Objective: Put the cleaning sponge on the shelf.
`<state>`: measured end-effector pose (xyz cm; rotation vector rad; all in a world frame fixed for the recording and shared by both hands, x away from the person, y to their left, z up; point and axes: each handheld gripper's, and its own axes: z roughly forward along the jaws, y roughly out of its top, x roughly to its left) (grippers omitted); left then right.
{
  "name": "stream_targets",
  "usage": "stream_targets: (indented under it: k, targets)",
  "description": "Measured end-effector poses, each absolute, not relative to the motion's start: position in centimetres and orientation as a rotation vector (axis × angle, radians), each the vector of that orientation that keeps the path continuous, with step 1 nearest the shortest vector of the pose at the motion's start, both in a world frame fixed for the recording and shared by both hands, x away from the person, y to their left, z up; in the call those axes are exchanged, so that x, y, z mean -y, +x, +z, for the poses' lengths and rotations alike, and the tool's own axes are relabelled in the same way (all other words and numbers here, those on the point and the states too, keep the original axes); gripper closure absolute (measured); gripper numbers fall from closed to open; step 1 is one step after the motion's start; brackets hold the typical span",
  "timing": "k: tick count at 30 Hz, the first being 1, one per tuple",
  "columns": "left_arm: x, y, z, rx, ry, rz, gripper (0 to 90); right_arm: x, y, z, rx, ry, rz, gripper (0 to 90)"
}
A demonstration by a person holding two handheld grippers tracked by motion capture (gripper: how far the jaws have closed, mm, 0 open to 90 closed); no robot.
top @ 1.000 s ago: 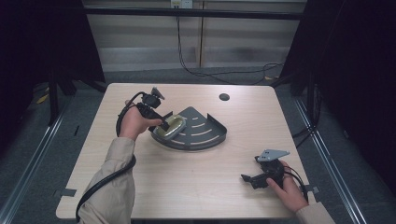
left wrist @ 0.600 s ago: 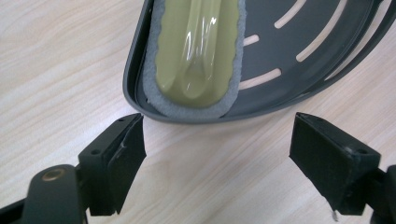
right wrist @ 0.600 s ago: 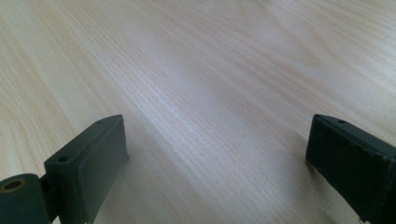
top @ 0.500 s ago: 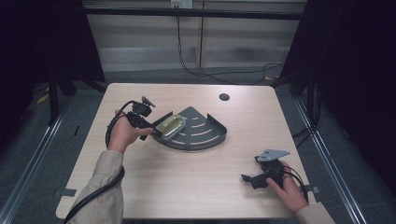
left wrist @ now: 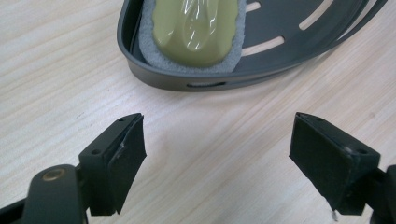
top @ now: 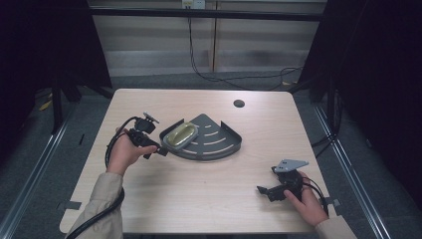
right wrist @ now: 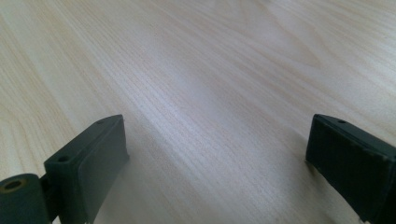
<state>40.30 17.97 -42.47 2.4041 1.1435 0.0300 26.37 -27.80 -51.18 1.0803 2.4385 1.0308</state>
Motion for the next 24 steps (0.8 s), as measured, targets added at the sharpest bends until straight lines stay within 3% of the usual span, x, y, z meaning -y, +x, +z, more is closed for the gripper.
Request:
stream_targets:
  k: [24]
  targets:
    - [-20.5, 37.2, -46.3, -1.126, 2.379, 0.019, 18.0, 27.8, 26.4, -51.2, -2.438, 1.081, 1.031, 4.8]
